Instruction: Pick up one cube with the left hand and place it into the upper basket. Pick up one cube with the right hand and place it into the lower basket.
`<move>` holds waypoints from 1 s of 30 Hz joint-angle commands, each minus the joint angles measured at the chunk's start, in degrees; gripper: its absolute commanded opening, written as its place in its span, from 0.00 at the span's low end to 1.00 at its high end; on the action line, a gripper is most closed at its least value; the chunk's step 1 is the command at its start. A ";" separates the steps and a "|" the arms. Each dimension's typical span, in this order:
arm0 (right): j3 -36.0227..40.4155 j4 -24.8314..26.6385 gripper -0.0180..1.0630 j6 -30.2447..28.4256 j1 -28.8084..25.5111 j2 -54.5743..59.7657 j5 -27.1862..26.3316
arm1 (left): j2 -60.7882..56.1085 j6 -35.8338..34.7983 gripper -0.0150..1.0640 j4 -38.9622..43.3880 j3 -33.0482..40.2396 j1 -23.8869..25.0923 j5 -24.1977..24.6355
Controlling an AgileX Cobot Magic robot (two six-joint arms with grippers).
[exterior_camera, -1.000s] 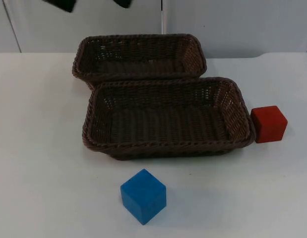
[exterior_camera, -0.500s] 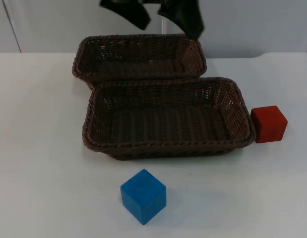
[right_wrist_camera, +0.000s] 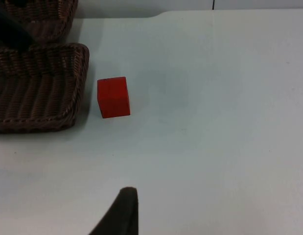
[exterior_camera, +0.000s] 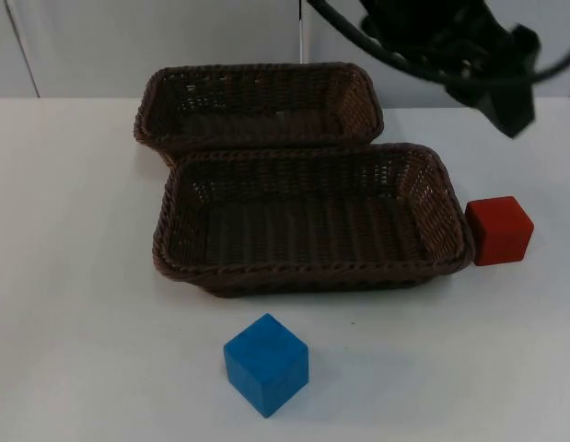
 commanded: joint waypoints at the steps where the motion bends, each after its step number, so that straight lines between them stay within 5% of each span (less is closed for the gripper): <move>1: 0.00 -0.09 0.99 0.00 -0.25 -0.17 -0.24 | 2.68 1.89 0.99 2.23 -2.57 -2.19 -1.27; 15: 0.00 -0.09 0.99 0.00 -0.25 -0.17 -0.24 | 15.56 3.10 0.99 2.81 -14.31 -5.65 -4.20; 30: 0.00 -0.09 0.99 0.00 -0.25 -0.17 -0.24 | 21.17 5.17 0.99 3.09 -14.44 -6.75 -11.22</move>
